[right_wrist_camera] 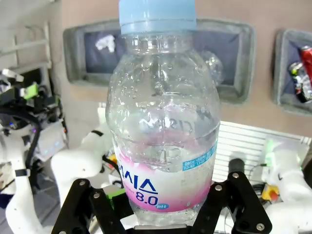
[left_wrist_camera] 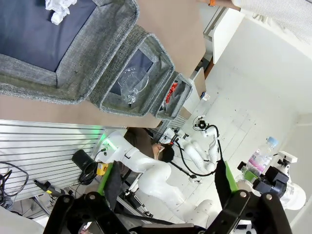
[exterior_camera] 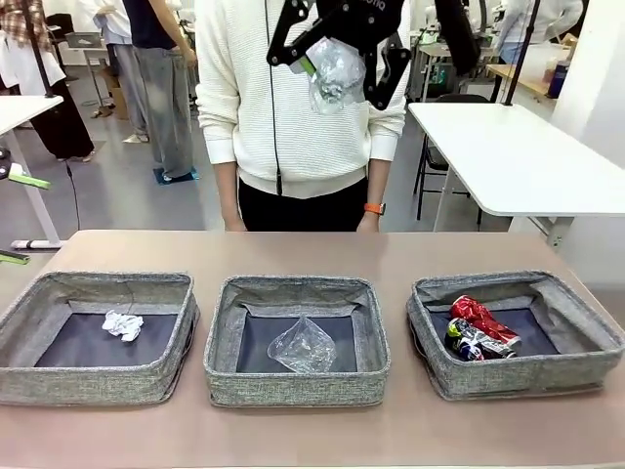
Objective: Sort the waste into the appropriate baskets.
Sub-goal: Pick up the waste item pointed out by the person.
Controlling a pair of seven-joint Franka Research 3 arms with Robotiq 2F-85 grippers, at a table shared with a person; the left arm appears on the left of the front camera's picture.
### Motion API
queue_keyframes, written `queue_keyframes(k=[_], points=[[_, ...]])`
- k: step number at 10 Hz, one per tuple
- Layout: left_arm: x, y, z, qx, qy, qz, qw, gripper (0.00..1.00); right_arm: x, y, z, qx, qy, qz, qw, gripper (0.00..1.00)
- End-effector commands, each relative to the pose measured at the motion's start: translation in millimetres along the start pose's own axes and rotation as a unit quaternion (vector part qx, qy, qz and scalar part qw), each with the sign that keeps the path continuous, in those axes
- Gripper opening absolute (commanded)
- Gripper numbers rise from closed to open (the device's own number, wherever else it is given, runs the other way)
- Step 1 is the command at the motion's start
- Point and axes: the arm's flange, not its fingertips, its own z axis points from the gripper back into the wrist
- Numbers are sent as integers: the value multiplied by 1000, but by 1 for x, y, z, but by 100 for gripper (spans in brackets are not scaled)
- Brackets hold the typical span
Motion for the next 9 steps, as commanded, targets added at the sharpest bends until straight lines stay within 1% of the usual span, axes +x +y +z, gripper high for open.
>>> queue_keyframes(k=[1, 9], points=[[-1, 0, 3, -4, 4, -9, 1000, 100, -10, 5, -6, -9, 4, 14, 1000, 0], [-1, 0, 3, -4, 4, -9, 1000, 100, -10, 5, -6, -9, 4, 14, 1000, 0]])
